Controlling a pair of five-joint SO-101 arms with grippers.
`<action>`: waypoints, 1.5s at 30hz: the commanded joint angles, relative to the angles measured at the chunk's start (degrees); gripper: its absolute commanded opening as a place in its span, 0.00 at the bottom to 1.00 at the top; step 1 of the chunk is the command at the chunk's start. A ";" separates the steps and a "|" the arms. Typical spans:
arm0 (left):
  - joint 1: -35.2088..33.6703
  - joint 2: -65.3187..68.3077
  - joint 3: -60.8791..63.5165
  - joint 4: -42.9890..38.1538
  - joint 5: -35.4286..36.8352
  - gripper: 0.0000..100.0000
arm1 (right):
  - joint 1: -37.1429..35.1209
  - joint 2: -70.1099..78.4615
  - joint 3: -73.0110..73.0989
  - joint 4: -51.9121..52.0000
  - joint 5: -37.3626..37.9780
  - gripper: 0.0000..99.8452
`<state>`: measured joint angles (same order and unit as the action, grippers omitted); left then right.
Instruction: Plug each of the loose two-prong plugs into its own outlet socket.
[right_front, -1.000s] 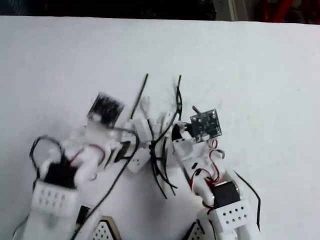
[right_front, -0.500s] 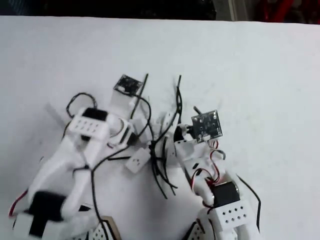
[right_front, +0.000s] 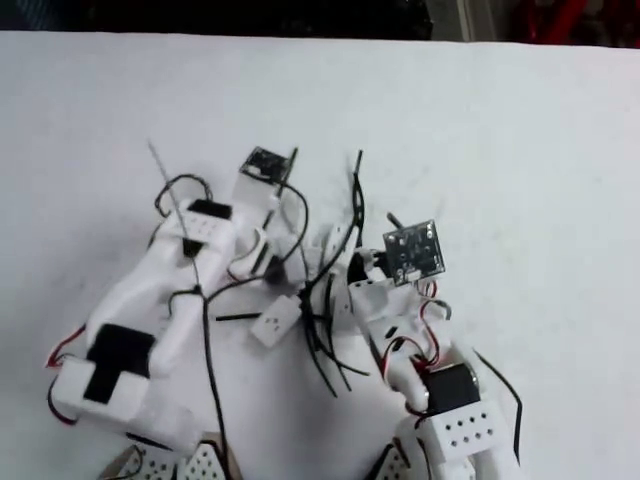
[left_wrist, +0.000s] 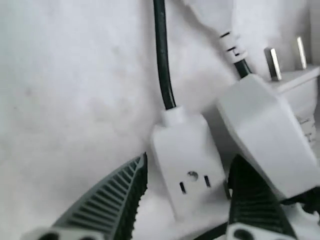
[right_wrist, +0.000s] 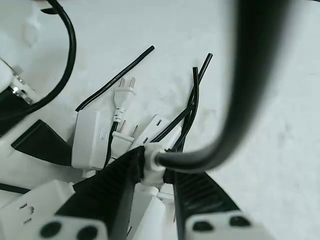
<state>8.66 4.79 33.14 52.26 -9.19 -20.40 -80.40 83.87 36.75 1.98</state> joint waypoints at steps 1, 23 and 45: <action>-3.82 0.66 -5.63 1.76 0.79 0.26 | 0.66 -0.84 -0.35 -0.48 -0.53 0.02; -20.18 0.66 -19.52 9.85 -9.32 0.26 | 0.31 -0.84 0.26 -0.57 -0.09 0.02; -12.00 -12.09 -21.80 25.93 -14.95 0.26 | 0.57 -0.84 0.26 -0.48 0.00 0.02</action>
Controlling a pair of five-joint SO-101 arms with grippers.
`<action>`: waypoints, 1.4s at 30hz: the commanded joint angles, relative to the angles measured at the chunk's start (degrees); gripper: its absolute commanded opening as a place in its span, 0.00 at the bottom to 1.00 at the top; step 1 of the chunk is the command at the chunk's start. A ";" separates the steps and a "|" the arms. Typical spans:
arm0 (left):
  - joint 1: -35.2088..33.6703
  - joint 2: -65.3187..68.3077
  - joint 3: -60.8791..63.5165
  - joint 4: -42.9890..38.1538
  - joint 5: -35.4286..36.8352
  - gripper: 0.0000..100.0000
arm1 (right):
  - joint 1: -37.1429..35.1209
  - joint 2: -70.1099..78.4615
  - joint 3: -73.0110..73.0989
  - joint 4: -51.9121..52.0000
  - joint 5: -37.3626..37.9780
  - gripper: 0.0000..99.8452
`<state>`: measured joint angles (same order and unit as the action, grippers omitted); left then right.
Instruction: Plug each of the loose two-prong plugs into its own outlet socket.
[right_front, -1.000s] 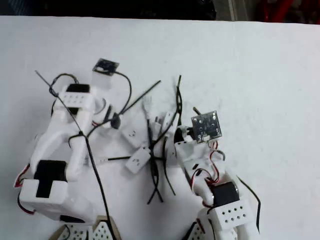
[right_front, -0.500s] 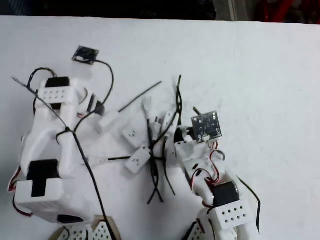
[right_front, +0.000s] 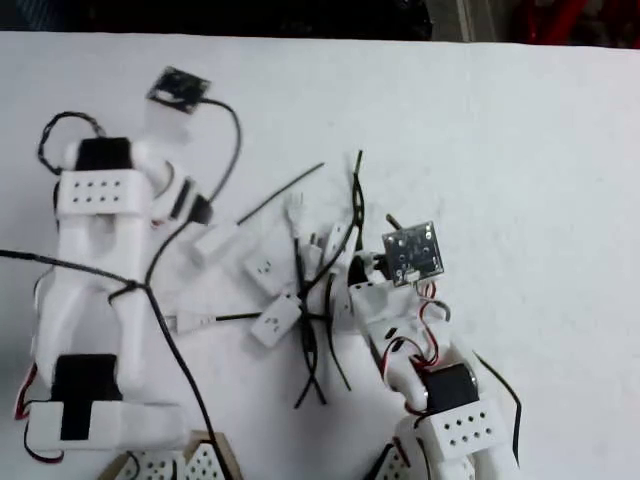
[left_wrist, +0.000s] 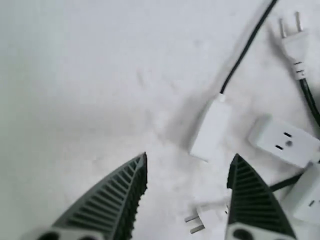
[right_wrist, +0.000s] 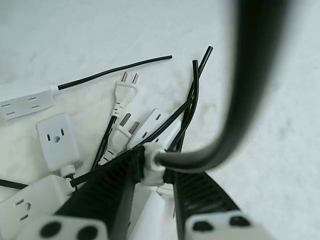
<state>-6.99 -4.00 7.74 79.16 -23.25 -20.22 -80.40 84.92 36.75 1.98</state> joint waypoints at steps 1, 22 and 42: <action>4.09 -3.30 5.98 -2.90 -0.88 0.26 | 0.48 -0.84 -0.79 -0.48 0.00 0.02; -6.55 4.62 18.73 -28.31 -0.79 0.26 | 0.48 -0.92 -0.53 -0.48 0.00 0.02; -7.87 8.57 -6.42 -5.71 -2.29 0.26 | 0.48 -0.92 -0.26 -0.48 0.00 0.02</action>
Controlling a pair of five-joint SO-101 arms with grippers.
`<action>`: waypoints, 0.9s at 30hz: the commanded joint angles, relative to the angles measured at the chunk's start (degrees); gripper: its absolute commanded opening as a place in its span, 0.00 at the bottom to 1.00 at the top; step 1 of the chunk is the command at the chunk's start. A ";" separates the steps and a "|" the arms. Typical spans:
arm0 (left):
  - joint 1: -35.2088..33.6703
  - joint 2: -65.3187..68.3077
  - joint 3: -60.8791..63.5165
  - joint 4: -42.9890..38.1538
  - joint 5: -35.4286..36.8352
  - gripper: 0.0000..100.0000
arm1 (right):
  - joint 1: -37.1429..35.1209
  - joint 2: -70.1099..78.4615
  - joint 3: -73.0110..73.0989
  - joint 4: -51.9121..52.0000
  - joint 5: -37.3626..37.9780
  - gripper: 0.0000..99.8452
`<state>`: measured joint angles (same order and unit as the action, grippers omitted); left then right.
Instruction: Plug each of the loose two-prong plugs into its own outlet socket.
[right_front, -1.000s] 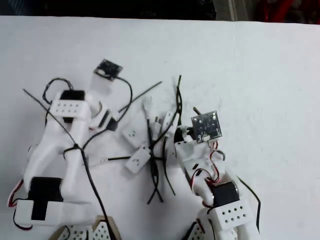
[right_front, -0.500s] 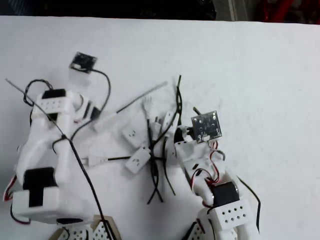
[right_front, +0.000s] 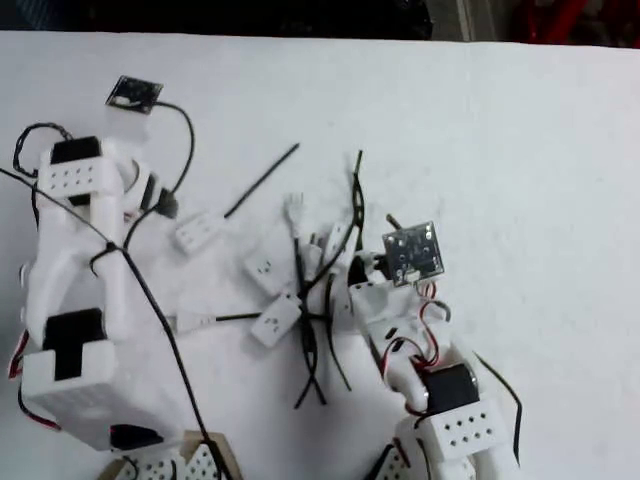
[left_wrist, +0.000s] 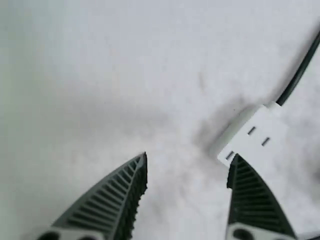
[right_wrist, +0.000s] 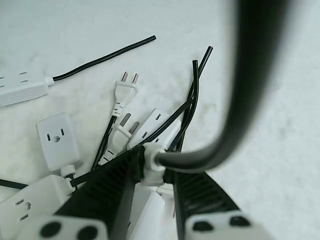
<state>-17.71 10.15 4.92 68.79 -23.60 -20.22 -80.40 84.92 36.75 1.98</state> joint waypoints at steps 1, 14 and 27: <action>4.00 -6.11 -3.52 5.71 -3.78 0.26 | 0.48 -0.92 -0.26 -0.48 0.00 0.02; 7.16 12.79 -7.12 2.73 -17.05 0.31 | 0.48 -0.92 -0.26 -0.48 0.00 0.02; 14.55 18.51 -11.34 6.86 -14.24 0.05 | 0.48 -0.92 -0.26 -0.48 0.00 0.02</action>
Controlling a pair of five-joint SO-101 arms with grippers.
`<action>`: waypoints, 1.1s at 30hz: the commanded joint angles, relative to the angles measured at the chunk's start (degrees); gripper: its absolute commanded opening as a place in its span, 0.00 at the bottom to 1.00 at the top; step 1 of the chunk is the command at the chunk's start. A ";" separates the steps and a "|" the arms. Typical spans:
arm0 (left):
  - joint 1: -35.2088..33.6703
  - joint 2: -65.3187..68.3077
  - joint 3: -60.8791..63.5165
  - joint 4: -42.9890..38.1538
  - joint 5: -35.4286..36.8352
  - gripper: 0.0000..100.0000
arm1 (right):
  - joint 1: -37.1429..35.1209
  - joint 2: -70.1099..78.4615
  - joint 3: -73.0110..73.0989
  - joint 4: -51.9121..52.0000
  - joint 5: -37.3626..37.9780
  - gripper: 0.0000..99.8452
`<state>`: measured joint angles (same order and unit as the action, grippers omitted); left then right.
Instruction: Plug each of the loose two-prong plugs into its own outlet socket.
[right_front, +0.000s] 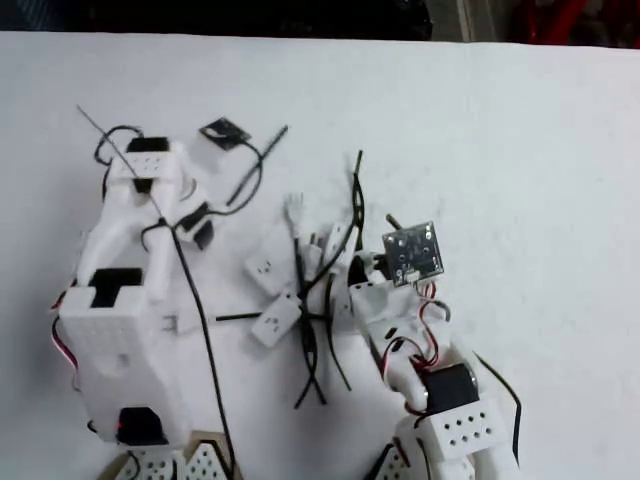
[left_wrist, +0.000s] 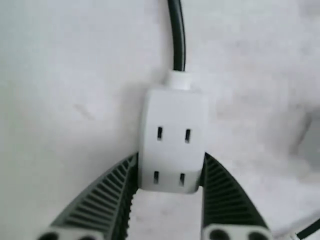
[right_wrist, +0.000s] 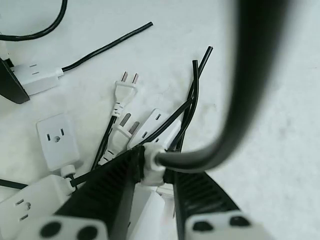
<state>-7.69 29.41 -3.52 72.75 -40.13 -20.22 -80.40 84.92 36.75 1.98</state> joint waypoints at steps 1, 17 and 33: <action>5.58 -0.75 -2.90 3.52 3.16 0.05 | 0.48 -0.92 -0.26 -0.48 0.00 0.02; 8.40 -17.80 11.25 -0.26 4.31 0.26 | 0.48 -1.27 -0.26 -0.57 0.00 0.02; -5.41 -60.44 37.10 -2.20 14.77 0.29 | -0.92 -0.75 -5.89 -0.48 0.00 0.02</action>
<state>-7.60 -19.21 28.84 71.60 -29.76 -20.22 -80.40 84.04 36.75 1.98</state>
